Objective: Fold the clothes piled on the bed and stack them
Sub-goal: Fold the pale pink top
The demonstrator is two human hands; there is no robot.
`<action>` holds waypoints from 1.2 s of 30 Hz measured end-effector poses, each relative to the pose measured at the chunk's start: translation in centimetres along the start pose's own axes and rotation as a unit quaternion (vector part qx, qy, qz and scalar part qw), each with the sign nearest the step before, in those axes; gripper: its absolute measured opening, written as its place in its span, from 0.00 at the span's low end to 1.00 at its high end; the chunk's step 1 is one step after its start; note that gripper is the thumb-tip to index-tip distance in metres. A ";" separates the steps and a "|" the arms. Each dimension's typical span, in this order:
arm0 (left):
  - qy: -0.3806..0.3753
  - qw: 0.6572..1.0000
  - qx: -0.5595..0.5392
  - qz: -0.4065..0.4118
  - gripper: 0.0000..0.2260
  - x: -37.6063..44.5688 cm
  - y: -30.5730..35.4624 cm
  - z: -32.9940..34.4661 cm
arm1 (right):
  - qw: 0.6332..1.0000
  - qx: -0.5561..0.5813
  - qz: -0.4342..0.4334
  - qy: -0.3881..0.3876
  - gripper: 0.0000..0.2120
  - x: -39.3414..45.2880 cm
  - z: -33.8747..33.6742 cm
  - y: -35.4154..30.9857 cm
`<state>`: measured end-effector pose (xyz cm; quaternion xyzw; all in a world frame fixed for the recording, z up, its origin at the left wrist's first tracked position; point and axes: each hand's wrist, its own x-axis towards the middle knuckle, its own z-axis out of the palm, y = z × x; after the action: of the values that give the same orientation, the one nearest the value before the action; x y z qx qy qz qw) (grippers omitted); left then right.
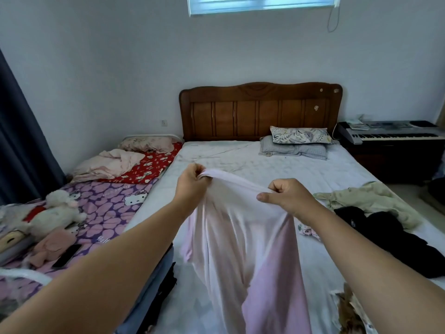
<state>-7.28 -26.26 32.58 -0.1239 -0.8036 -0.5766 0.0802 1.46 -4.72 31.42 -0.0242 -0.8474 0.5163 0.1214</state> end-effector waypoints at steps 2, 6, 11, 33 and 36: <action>0.044 0.999 0.020 0.012 0.06 0.3 0.0 -0.3 | 1.000 -0.008 0.009 -0.022 0.22 0.0 -0.3 0.2; -0.082 0.997 0.009 0.006 0.10 0.8 -0.4 -2.5 | 0.986 -0.138 0.044 -0.085 0.16 -0.5 -0.9 1.1; -0.419 0.888 0.189 -0.026 0.07 -0.6 -2.2 -4.3 | 0.857 -0.504 0.001 -0.108 0.16 -0.2 -1.9 2.8; -0.130 0.971 0.195 -0.055 0.12 -0.8 -5.1 -1.8 | 0.946 -0.299 0.109 0.065 0.06 -0.5 0.2 4.0; -0.087 0.989 0.065 -0.102 0.14 -0.5 -4.9 -1.4 | 0.965 -0.202 0.138 0.097 0.05 -0.6 0.4 4.3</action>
<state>-8.25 -29.09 28.46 -0.0854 -0.8519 -0.5150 -0.0414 1.54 -3.19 27.34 -0.2150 -0.9067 0.3414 0.1233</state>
